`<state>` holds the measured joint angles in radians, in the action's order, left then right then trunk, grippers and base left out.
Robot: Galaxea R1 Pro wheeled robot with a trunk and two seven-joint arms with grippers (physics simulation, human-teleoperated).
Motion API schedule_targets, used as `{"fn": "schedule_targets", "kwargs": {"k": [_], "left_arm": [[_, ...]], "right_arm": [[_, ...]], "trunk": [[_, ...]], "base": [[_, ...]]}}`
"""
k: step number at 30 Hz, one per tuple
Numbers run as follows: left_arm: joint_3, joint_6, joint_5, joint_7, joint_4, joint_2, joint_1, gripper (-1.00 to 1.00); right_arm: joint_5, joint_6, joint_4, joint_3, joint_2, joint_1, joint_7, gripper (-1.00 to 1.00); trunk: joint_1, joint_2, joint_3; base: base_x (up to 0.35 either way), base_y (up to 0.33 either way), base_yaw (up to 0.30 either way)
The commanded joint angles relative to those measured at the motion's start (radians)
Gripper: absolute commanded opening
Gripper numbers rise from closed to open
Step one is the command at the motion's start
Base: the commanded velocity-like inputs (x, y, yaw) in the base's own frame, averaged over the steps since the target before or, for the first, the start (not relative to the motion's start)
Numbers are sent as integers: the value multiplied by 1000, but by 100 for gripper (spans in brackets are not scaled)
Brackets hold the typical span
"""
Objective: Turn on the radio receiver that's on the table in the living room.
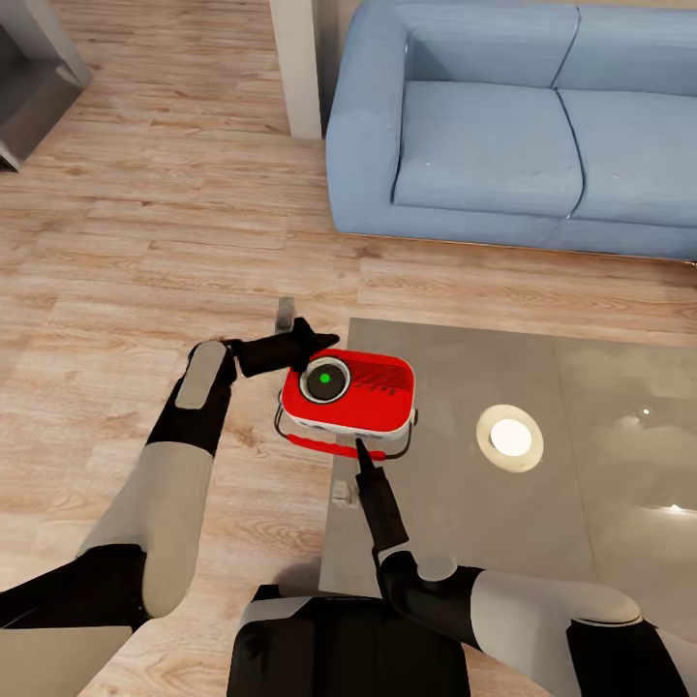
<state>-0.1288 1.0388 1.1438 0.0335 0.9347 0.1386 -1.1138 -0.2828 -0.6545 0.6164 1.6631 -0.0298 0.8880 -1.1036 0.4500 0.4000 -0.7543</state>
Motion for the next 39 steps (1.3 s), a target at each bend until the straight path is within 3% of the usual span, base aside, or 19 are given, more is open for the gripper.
{"fn": "schedule_targets", "kwargs": {"k": [1, 3, 6, 10, 15, 16, 17, 19, 21, 22, 23, 26, 29, 30, 31, 34, 35, 36, 39], "left_arm": [[1, 0, 64, -4, 65, 5, 0, -100], [3, 0, 182, -3, 166, 11, -3, -100], [32, -1, 284, 6, 246, 14, -31, -100], [100, -3, 313, 10, 263, 15, -43, -100], [110, -3, 316, 11, 263, 14, -44, -100], [112, -2, 315, 15, 258, 12, -44, -100], [112, -2, 314, 22, 250, 9, -44, -100], [113, -1, 312, 38, 226, 4, -44, -100], [112, -2, 306, 53, 187, -13, -44, -100], [112, -2, 305, 54, 181, -17, -44, -100], [112, -2, 303, 56, 162, -30, -44, -100], [112, -4, 300, 60, 135, -57, -44, -100], [111, -5, 300, 58, 129, -104, -44, -100], [111, -5, 300, 58, 128, -112, -44, -100], [112, -3, 299, 57, 127, -129, -44, -100], [115, -1, 284, 57, 124, -145, -44, -100], [117, -1, 277, 57, 121, -146, -44, -100], [124, -1, 249, 56, 107, -148, -44, -100], [161, 0, 144, 50, 38, -148, -44, -100]], "right_arm": [[-8, -6, 1, 1, 0, 0, 0, -100], [-7, -6, 0, -1, 0, 0, 1, -100], [-7, -5, 0, -2, 1, 0, 2, -100], [-6, -5, 0, -2, 1, 0, 3, -100], [3, -3, 1, -13, 2, 0, 13, -100], [13, 2, 6, -39, 3, 0, 30, -100], [28, 13, 16, -79, 4, 0, 58, -100], [52, 38, 69, -232, 31, -1, 158, -100], [52, 39, 239, -548, 119, -4, 378, -100], [46, 34, 273, -596, 133, -3, 421, -100], [17, 3, 380, -729, 180, -3, 559, -100], [-43, -84, 626, -986, 291, -3, 909, -100], [-58, -157, 783, -1184, 396, 1, 1190, -100], [-58, -165, 797, -1202, 410, 3, 1223, -100], [-57, -186, 825, -1239, 455, 17, 1317, -100], [-39, -238, 854, -1288, 537, 71, 1526, -100], [-33, -252, 855, -1295, 546, 80, 1554, -100], [-9, -303, 858, -1311, 570, 107, 1624, -100], [79, -393, 860, -1329, 605, 144, 1697, -100]], "trunk": [[0, 0, 0], [0, 0, 0], [0, 0, 0], [0, 0, 0], [0, 0, 0], [0, 0, 0], [0, 0, 0], [0, 0, 0], [0, 0, 0], [0, 0, 0], [0, 0, 0], [0, 0, 0], [0, 0, 0], [0, 0, 0], [0, 0, 0], [0, 0, 0], [0, 0, 0], [0, 0, 0], [0, 0, 0]], "base": [[0, 0, 0], [0, 0, 0], [0, 0, 0], [0, 0, 0], [0, 0, 0], [0, 0, 0], [0, 0, 0], [0, 0, 0], [0, 0, 0], [0, 0, 0], [0, 0, 0], [0, 0, 0], [0, 0, 0], [0, 0, 0], [0, 0, 0], [0, 0, 0], [0, 0, 0], [0, 0, 0], [0, 0, 0]]}}
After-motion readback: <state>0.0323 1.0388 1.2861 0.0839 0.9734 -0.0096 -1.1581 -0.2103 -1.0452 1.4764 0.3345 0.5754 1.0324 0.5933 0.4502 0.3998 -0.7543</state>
